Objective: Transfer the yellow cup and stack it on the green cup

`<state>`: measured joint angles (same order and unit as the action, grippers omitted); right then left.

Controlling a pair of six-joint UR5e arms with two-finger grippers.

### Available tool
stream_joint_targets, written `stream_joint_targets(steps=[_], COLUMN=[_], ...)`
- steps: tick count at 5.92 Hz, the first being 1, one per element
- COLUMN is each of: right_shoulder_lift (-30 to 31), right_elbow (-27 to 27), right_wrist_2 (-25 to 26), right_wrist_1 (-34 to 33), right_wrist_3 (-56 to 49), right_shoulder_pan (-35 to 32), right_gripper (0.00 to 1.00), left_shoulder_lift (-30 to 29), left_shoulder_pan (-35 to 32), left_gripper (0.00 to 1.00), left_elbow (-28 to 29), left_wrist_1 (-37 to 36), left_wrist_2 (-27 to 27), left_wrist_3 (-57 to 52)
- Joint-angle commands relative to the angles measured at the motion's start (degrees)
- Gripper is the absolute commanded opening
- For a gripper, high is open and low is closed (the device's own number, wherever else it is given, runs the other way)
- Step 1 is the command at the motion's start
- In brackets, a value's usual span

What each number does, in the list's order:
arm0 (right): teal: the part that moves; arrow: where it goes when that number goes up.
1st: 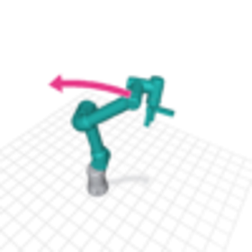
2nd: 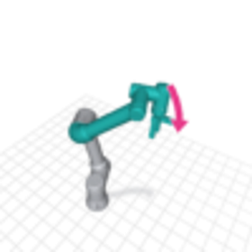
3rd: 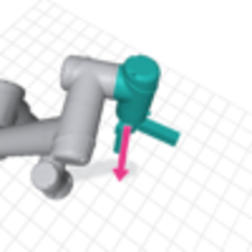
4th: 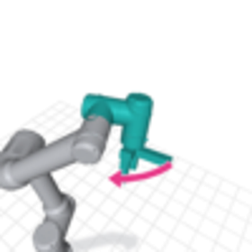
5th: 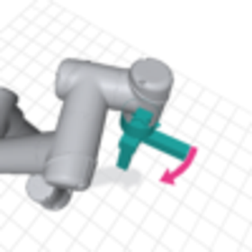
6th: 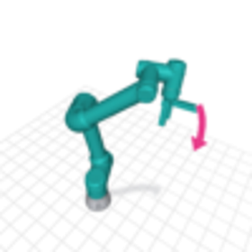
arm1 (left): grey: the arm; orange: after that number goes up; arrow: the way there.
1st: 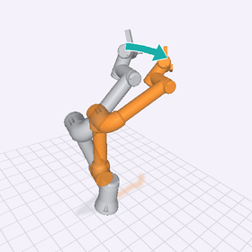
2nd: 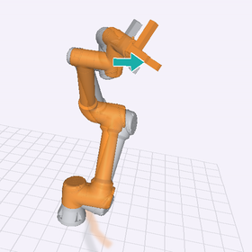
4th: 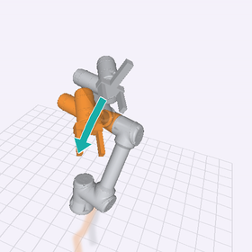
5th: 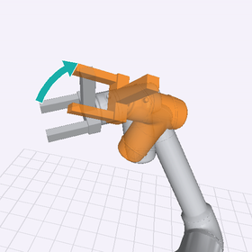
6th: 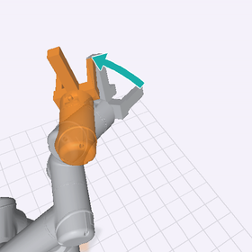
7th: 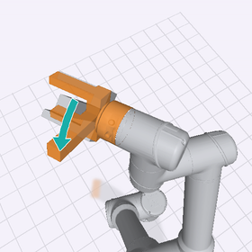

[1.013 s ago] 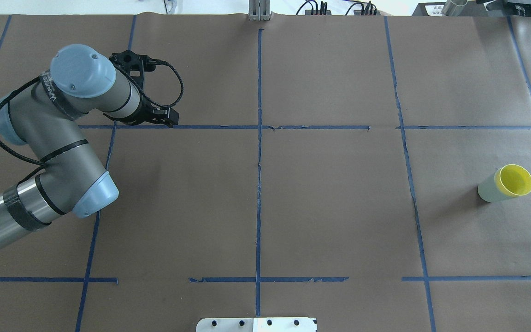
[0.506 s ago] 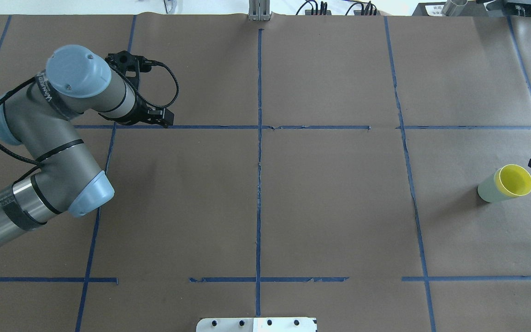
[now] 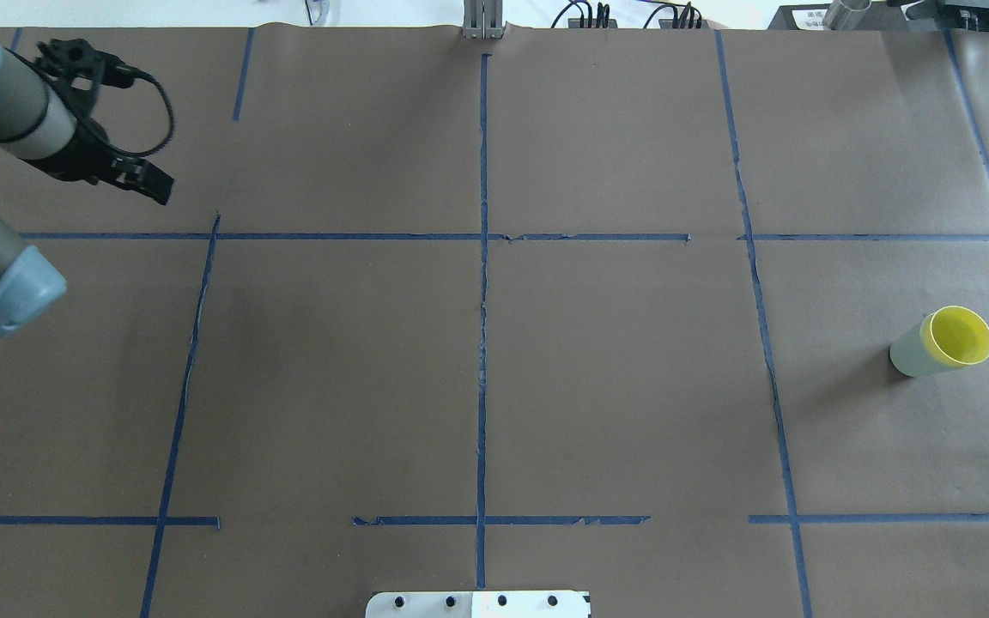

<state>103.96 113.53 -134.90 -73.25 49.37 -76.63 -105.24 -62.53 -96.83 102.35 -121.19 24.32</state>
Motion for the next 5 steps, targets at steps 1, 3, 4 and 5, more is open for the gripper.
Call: stream_joint_targets(steps=[1, 3, 4, 5], right_shoulder_lift=[0.2, 0.0, -0.9, -0.9], right_elbow=[-3.6, -3.8, -3.3, -3.0], right_wrist_2=[0.2, 0.5, 0.4, 0.3], right_wrist_1=[-0.5, -10.6, -12.3, -12.3], right_wrist_3=[-14.2, -34.1, -36.9, -36.9], right_shoulder_pan=[-3.0, -5.9, -6.3, -6.3], right_gripper=[1.0, 1.0, 1.0, 1.0], left_shoulder_lift=[6.6, 9.3, 10.5, 15.6], left_shoulder_pan=[-14.7, -22.8, -25.5, -26.6], left_gripper=[1.0, 1.0, 1.0, 1.0], left_elbow=[0.4, -0.3, -0.3, -0.3], left_wrist_1=[-2.0, -14.9, -20.3, -19.7], left_wrist_2=[-10.4, -16.9, -16.9, -16.5], left_wrist_3=[-19.0, -30.7, -32.1, -32.4])
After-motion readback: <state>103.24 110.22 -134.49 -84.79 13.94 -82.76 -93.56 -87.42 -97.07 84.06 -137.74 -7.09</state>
